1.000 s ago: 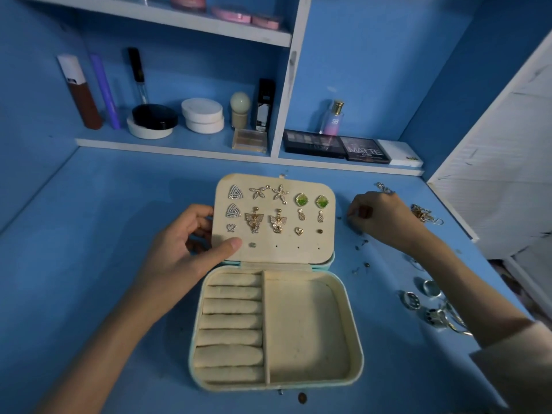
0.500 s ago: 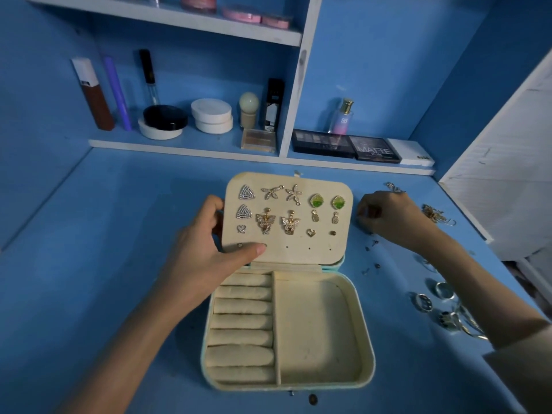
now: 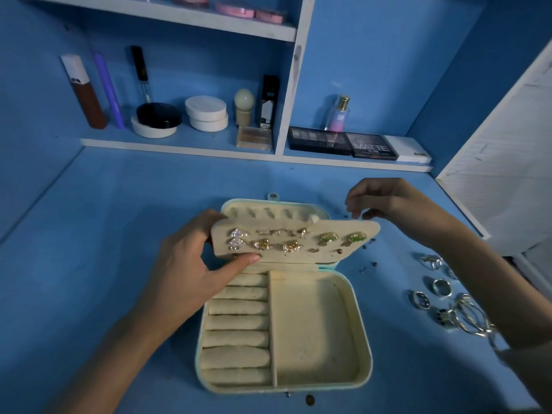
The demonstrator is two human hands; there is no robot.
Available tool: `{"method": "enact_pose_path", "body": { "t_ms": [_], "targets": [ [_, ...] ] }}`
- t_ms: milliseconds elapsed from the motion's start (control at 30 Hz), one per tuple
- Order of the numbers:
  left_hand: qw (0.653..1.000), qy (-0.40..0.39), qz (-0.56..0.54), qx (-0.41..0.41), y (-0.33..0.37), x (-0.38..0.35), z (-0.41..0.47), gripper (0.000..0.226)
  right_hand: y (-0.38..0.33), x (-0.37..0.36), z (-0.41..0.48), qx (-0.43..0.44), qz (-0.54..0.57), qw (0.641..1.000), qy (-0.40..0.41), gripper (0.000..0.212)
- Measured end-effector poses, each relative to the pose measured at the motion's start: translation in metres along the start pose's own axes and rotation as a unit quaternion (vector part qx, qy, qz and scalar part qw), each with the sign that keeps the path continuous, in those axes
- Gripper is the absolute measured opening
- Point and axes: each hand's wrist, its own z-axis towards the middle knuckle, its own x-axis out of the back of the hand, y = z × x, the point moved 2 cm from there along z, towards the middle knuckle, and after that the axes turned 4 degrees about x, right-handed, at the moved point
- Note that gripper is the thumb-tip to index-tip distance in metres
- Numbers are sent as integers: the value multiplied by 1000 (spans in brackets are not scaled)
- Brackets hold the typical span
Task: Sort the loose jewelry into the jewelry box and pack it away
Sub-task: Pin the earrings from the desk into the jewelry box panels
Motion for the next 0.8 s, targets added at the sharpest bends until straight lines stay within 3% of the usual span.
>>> {"method": "enact_pose_path", "body": {
  "t_ms": [167, 300, 467, 800],
  "targets": [
    [998, 5, 0, -62, -2, 0, -6, 27, -20, -15, 0, 30, 35, 997, -64, 12],
    [995, -23, -23, -97, -6, 2, -8, 40, -36, -36, 0, 46, 38, 988, -139, 5],
    [987, -32, 7, -160, -4, 4, -7, 18, -45, -64, 0, 49, 46, 976, -209, 6],
    [979, -67, 46, -186, -8, 5, -6, 13, -52, -90, 2, 40, -21, 953, -301, 6]
  ]
}}
